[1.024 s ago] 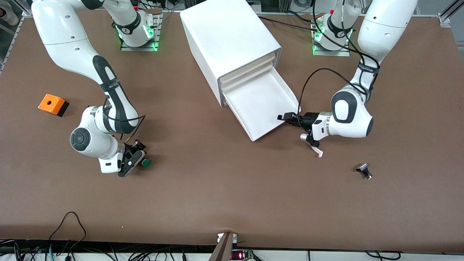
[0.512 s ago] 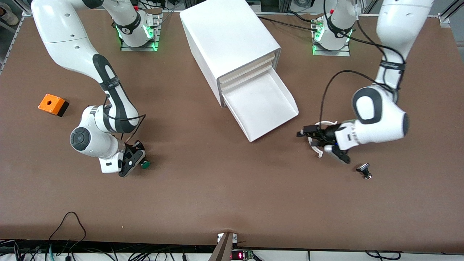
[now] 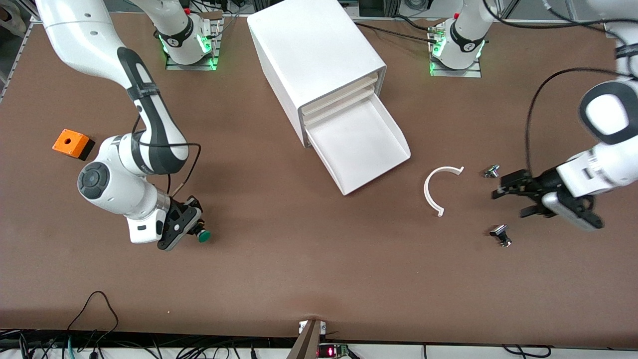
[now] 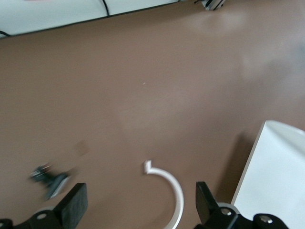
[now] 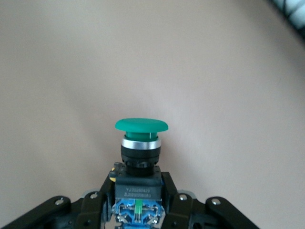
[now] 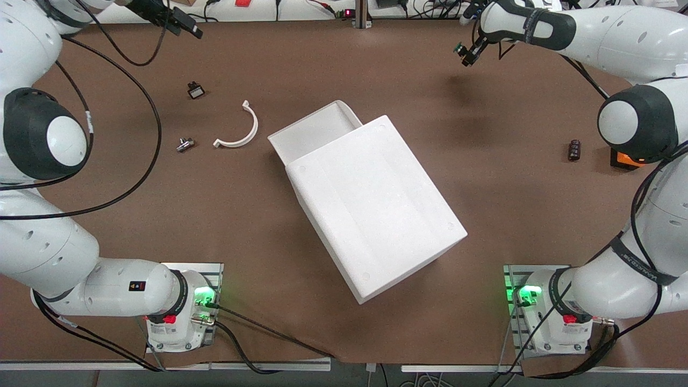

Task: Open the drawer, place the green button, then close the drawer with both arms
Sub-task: 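Lift the green button with the right gripper while the left gripper withdraws, then lower the green button into the open drawer and open the right gripper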

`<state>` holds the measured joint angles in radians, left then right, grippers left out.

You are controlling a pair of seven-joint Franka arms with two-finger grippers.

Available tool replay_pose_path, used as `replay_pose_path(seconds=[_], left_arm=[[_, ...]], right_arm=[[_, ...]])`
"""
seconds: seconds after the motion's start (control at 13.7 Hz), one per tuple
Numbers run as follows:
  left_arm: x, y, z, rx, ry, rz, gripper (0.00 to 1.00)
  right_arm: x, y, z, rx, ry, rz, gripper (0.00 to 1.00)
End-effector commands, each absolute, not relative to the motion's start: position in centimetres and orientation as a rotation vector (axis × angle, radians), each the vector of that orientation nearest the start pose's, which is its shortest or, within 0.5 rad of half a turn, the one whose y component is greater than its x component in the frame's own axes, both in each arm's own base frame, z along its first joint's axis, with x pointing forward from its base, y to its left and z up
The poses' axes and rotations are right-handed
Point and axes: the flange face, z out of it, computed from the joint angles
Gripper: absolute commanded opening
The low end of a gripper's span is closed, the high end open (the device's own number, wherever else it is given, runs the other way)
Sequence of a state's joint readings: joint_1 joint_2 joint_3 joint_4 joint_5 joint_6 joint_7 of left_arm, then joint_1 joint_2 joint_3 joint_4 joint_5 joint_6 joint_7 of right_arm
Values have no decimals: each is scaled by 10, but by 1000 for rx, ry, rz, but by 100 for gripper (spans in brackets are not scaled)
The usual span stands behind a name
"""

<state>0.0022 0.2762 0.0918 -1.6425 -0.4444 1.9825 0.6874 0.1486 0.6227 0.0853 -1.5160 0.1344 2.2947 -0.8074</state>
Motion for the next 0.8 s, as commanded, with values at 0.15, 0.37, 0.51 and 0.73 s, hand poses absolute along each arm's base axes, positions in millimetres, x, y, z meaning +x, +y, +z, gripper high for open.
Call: replay_pose_path(seconds=[0.15, 0.37, 0.51, 0.73], left_arm=[[625, 61, 568, -3236, 698, -227, 100], [594, 64, 604, -3181, 504, -131, 100], [581, 60, 599, -3119, 417, -62, 100], [569, 60, 593, -3120, 329, -23, 100]], right_arm=[[684, 271, 367, -2541, -1550, -342, 15], [650, 352, 375, -2426, -1688, -345, 16], [614, 410, 372, -2341, -1803, -318, 16], [577, 461, 374, -2255, -1898, -311, 16]])
